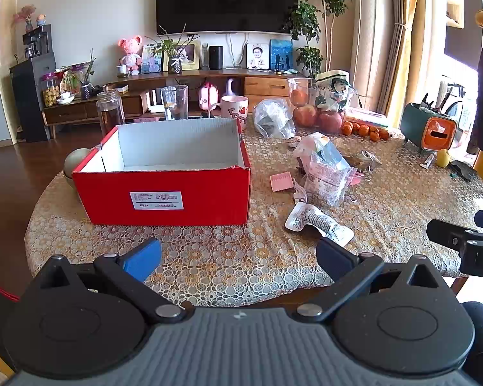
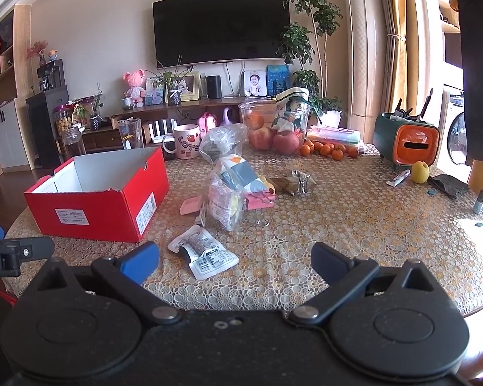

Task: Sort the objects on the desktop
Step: 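Move the left gripper toward the white printed sachet on the table, then close the left gripper on the white sachet while the right gripper grasps the bread bag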

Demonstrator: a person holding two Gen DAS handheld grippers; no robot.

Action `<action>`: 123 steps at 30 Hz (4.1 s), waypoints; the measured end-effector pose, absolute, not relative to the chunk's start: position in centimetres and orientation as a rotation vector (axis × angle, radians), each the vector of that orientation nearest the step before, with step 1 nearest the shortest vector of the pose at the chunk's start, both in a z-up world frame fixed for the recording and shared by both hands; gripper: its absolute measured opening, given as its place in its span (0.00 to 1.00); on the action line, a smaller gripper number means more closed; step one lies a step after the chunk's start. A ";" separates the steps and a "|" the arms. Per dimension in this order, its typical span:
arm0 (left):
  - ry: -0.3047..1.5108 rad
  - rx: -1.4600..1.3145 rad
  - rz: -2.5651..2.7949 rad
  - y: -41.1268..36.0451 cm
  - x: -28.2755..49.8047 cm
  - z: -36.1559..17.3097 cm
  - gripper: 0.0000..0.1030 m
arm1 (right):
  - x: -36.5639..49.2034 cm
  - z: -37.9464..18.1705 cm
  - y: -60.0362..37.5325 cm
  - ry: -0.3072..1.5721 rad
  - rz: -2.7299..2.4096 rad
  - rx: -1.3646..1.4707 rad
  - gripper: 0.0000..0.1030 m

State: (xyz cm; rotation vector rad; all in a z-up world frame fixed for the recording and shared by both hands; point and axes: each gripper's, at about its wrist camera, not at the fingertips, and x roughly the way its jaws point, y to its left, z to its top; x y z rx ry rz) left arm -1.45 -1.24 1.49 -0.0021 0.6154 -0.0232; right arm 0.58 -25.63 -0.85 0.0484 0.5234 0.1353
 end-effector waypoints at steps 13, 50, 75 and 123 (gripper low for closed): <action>0.587 0.004 -0.046 -2.6 -2.0 2.1 1.00 | 0.0 -0.1 -26.4 0.491 0.154 0.034 0.98; 0.671 0.143 -0.291 -10.8 10.0 -6.7 1.00 | 16.6 -5.0 -27.3 0.634 0.216 -0.009 0.92; 0.942 -0.172 -0.172 -11.5 17.3 -10.3 0.82 | 24.1 -7.1 -23.3 0.729 0.389 -0.136 0.73; 0.827 -0.216 -0.250 -9.3 16.1 -9.5 0.21 | 22.1 -5.3 -23.8 0.722 0.404 -0.049 0.25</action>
